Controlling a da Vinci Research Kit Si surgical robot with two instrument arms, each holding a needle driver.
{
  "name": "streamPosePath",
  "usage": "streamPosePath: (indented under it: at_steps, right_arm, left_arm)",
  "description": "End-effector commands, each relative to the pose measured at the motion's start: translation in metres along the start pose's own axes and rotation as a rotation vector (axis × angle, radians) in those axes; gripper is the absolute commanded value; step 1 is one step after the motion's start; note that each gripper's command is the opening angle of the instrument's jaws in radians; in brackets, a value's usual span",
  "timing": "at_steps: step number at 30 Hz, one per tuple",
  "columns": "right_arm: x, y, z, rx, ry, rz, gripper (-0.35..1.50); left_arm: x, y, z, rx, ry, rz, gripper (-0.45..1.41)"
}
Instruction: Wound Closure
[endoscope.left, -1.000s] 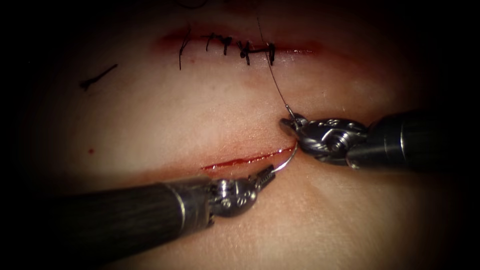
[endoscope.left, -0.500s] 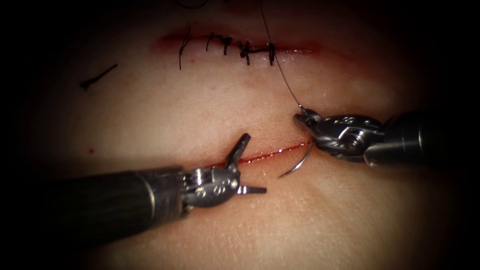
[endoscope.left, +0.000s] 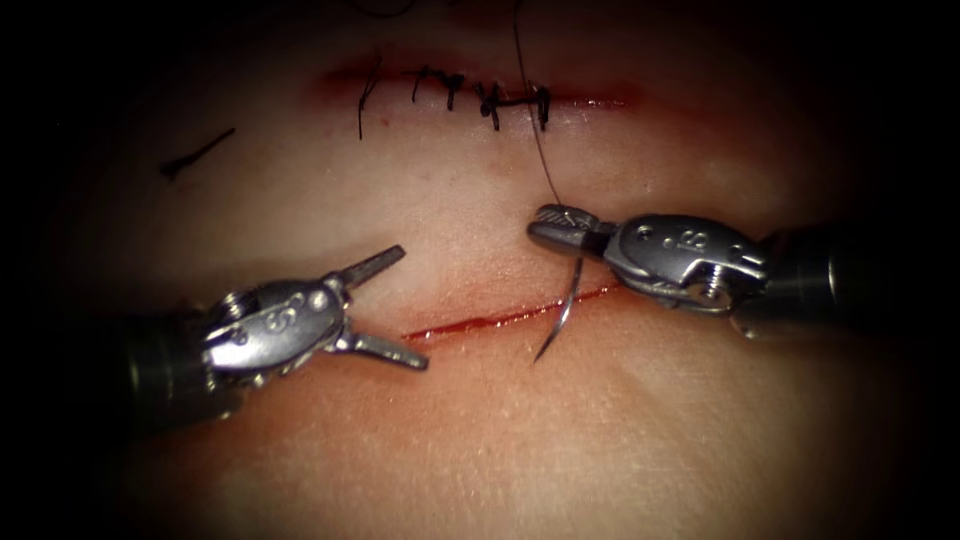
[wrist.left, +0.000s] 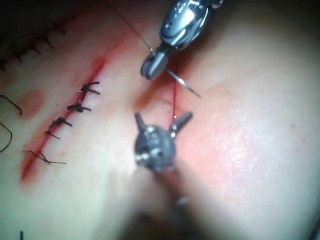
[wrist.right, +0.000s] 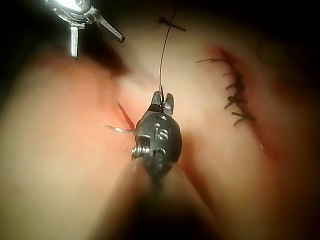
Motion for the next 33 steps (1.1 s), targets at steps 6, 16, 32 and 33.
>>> streamPosePath:
  at_steps: [6, 16, 32, 33]
  right_arm:
    - [0.0006, -0.0005, 0.0038, 0.183, 0.010, -0.100, -0.35]
    - [0.0002, -0.0015, 0.0108, 0.370, 0.074, -0.538, -0.35]
    - [0.0004, -0.0028, 0.0176, 0.426, 0.277, -0.906, -0.35]
    - [0.0002, -0.0029, 0.0179, 0.429, 0.283, -0.916, -0.35]
  left_arm:
    - [-0.0036, -0.0023, -0.0004, -0.077, 0.080, -0.006, 0.88]
    - [-0.0111, -0.0023, 0.0026, -0.070, 0.077, 0.008, 0.73]
    - [-0.0197, 0.0007, 0.0047, -0.051, 0.065, -0.011, 0.59]
    - [-0.0199, 0.0008, 0.0047, -0.050, 0.064, -0.009, 0.59]
